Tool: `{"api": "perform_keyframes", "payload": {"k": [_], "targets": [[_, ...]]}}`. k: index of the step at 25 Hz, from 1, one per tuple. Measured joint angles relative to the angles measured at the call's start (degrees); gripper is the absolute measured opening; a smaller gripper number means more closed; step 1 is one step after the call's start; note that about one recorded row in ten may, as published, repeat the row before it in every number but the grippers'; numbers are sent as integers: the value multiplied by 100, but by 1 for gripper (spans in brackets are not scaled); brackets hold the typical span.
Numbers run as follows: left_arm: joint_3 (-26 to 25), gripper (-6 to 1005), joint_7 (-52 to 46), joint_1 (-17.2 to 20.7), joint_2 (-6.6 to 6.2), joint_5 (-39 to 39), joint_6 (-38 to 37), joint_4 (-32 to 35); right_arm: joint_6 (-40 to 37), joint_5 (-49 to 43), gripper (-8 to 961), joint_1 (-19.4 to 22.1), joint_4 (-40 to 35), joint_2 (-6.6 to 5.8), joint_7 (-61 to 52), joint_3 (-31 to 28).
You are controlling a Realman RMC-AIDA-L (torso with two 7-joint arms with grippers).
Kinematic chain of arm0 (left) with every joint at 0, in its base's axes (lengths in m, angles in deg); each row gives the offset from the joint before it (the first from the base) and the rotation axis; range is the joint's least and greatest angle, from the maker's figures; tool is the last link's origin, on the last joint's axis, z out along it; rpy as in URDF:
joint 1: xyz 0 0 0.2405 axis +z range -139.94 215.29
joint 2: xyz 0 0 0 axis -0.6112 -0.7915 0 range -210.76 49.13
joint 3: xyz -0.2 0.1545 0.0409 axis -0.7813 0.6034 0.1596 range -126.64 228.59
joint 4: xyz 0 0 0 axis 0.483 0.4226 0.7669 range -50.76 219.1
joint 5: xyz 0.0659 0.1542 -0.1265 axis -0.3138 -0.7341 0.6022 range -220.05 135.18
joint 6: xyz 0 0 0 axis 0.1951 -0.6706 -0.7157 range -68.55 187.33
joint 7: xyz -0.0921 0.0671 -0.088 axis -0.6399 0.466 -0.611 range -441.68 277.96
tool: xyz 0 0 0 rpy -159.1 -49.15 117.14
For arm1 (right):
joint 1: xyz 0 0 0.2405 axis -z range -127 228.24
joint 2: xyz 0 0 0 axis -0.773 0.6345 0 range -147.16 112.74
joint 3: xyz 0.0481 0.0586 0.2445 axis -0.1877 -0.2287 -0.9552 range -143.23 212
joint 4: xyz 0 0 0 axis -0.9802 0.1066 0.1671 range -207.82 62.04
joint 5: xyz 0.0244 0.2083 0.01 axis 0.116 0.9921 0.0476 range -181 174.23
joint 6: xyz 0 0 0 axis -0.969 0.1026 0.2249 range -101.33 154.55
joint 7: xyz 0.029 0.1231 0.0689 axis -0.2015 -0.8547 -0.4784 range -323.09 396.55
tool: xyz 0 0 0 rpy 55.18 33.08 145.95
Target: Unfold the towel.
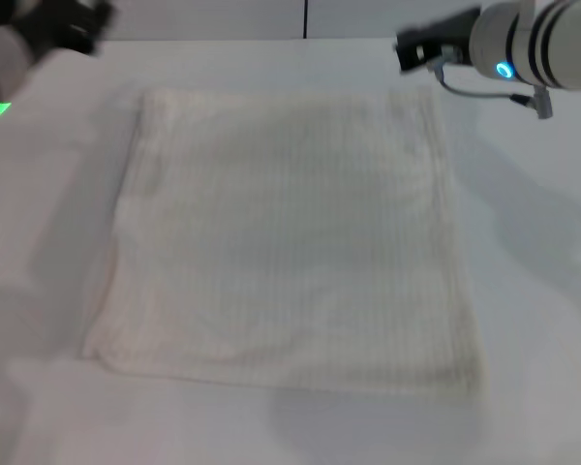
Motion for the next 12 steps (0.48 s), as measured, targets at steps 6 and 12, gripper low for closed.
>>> {"api": "perform_keyframes", "payload": {"k": [6,12], "targets": [[-221,596,-815,285,0,316,-3075,1523,4646,12,29,1582,261,-1,-31,1406],[-260,731,-2048,-65,6,376,-6629,4569,9799,1241,30,1768,3491,29,-137,2853]]}}
